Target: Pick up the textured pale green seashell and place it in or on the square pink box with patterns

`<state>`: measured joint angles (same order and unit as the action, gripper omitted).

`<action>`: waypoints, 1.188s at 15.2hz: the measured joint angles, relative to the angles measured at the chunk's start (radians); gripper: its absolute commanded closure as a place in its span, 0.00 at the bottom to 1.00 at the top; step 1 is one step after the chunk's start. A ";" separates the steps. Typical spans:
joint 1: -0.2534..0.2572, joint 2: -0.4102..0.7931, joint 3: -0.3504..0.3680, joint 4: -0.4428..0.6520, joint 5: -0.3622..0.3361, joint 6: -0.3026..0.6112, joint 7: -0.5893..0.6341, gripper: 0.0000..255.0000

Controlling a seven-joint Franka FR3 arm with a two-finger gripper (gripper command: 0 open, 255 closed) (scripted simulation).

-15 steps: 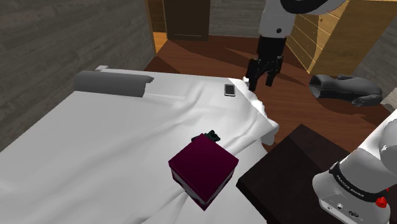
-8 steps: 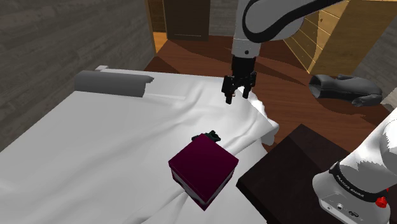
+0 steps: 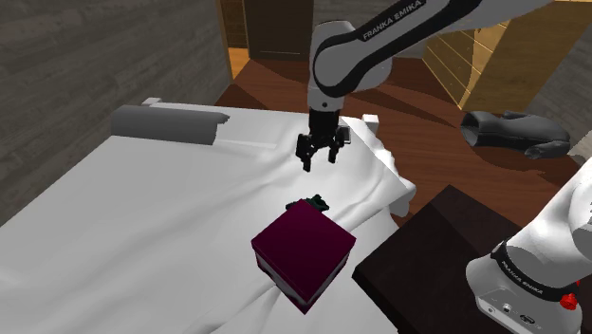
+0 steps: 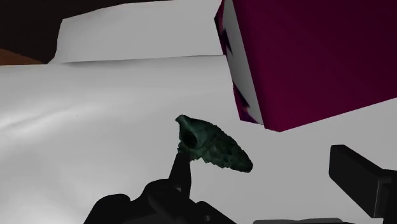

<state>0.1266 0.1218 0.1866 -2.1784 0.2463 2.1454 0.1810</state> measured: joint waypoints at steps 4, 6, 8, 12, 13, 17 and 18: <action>0.024 0.159 0.011 0.119 -0.015 0.038 0.024 0.00; 0.036 0.227 0.014 0.168 -0.022 0.054 0.034 0.00; 0.051 0.308 0.016 0.241 -0.031 0.060 0.047 0.00; 0.073 0.407 0.017 0.322 -0.042 0.078 0.062 0.00; 0.076 0.420 0.016 0.326 -0.043 0.087 0.063 0.00; 0.084 0.455 0.018 0.315 -0.042 0.134 0.062 0.00; 0.086 0.460 0.018 0.315 -0.042 0.140 0.062 0.00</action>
<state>0.2126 0.5821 0.2044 -1.8637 0.2040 2.2850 0.2432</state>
